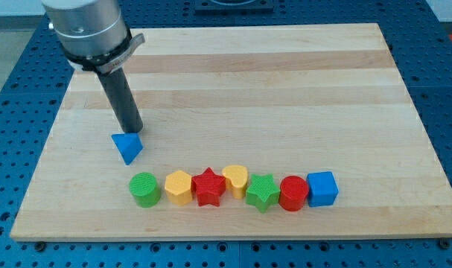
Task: Push blue triangle to the left of green circle
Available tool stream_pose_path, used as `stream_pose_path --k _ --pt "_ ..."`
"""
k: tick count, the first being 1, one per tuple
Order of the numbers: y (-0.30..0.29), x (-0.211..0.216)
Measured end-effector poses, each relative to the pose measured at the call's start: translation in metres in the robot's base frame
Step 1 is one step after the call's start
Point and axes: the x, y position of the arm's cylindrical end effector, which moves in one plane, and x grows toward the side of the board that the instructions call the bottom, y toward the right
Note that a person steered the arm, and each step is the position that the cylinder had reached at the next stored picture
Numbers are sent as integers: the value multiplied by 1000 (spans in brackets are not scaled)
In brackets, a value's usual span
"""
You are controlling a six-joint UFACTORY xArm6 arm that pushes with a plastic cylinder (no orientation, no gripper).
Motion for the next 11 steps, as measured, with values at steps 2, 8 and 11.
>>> stream_pose_path --k 2,8,11 --pt "-17 21" --pt "39 37" --pt "-7 63"
